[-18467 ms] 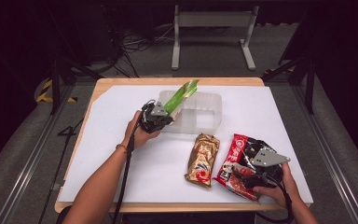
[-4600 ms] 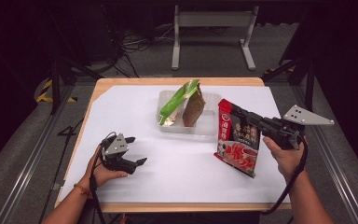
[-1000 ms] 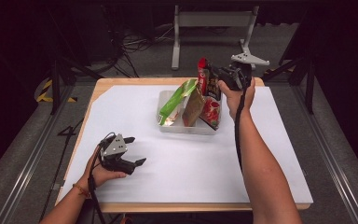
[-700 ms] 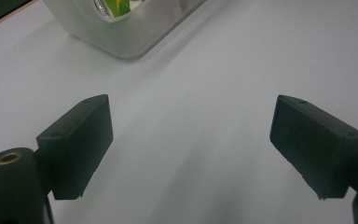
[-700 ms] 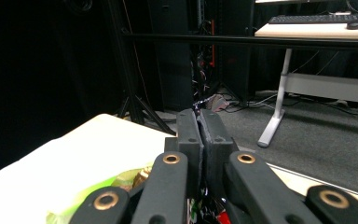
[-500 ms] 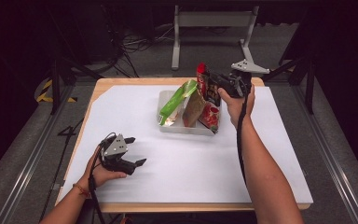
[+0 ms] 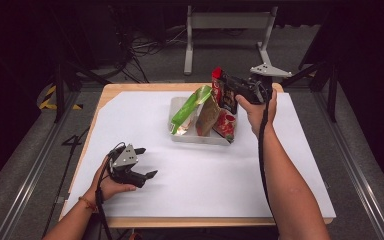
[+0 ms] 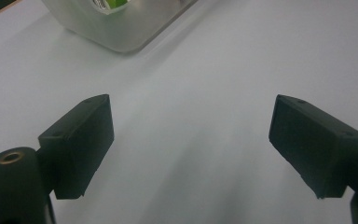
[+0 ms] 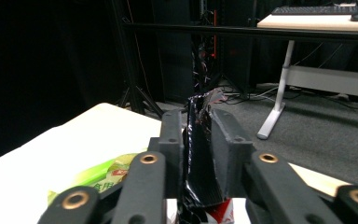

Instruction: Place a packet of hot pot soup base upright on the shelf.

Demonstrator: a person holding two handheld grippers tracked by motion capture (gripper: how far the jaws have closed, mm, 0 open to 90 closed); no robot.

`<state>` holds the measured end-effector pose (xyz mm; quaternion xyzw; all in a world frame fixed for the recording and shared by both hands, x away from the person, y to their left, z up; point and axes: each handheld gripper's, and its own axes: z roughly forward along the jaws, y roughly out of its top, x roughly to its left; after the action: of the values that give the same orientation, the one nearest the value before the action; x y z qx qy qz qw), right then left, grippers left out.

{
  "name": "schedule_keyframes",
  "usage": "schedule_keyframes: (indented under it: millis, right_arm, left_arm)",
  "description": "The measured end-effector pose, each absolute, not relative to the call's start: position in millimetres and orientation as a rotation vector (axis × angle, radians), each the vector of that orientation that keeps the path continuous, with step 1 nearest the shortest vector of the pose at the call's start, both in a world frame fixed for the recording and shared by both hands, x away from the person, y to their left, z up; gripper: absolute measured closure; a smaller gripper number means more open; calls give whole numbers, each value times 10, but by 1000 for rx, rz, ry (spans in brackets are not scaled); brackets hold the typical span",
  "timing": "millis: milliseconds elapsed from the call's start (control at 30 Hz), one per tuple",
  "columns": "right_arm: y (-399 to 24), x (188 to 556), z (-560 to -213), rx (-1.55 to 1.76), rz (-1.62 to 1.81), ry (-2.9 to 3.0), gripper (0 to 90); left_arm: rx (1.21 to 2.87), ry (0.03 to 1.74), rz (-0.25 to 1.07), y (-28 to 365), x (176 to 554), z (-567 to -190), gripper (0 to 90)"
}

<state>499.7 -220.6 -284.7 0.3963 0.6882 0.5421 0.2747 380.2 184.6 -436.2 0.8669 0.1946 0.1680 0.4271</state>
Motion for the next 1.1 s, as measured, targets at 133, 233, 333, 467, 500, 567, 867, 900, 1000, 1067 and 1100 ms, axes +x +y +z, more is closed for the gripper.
schedule_keyframes:
  millis: [133, 233, 333, 467, 500, 567, 867, 900, 1000, 1067, 1100]
  right_arm:
    - [-2250, 4985, -2841, 1070, 1463, 1865, 648]
    - [-2271, 4975, -2831, 1072, 1461, 1864, 633]
    - [-2305, 4957, -2805, 1070, 1471, 1853, 608]
    - [-2337, 4944, -2800, 1070, 1459, 1867, 577]
    - [-2348, 4933, -2799, 1071, 1456, 1867, 562]
    - [-2365, 4917, -2800, 1068, 1458, 1869, 554]
    - [-2477, 4692, -2837, 998, 1400, 1903, 639]
    - [-2490, 4653, -2842, 979, 1387, 1910, 679]
    - [-2503, 4596, -2863, 956, 1366, 1930, 725]
    - [-2514, 4545, -2882, 928, 1360, 1955, 766]
    - [-2516, 4519, -2894, 926, 1354, 1959, 775]
  left_arm:
    - [2177, 491, 420, 1843, 3808, -4379, 148]
    - [2175, 491, 422, 1841, 3806, -4374, 148]
    - [2174, 489, 424, 1834, 3801, -4374, 147]
    - [2169, 494, 421, 1842, 3796, -4371, 147]
    - [2169, 494, 422, 1844, 3797, -4371, 147]
    - [2165, 498, 418, 1848, 3797, -4371, 147]
    - [2168, 491, 426, 1847, 3792, -4361, 159]
    - [2168, 491, 422, 1841, 3789, -4361, 159]
    - [2170, 489, 425, 1830, 3785, -4360, 157]
    - [2170, 487, 429, 1830, 3784, -4358, 154]
    - [2171, 492, 428, 1832, 3783, -4358, 154]
